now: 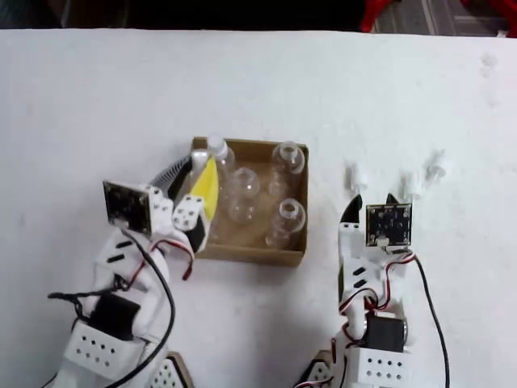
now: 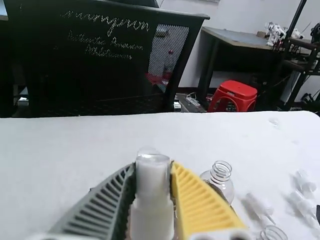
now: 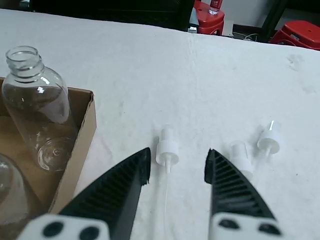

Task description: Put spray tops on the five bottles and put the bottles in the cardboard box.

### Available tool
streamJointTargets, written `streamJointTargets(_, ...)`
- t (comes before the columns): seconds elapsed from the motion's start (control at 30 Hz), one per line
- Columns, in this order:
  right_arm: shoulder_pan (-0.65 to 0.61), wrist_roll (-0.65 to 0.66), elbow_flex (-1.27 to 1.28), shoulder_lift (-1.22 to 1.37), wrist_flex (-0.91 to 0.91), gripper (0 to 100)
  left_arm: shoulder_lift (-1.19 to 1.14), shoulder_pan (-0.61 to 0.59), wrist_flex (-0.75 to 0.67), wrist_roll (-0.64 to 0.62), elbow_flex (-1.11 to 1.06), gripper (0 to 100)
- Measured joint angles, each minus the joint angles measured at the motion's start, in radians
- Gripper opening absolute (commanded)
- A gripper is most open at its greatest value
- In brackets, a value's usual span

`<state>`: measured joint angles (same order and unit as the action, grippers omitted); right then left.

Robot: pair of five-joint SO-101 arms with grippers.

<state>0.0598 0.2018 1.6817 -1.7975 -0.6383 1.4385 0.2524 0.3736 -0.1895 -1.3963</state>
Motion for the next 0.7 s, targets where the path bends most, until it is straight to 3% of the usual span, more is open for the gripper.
streamJointTargets(0.3,0.0,0.0,0.0,0.0,0.0,15.9,0.35,0.0,0.0,0.0,-0.221,2)
streamJointTargets(0.47,0.0,0.0,0.0,0.0,0.0,15.9,0.374,0.0,0.031,0.0,-0.227,3)
streamJointTargets(0.7,0.0,0.0,0.0,0.0,0.0,15.9,0.374,0.0,0.081,0.0,-0.227,17)
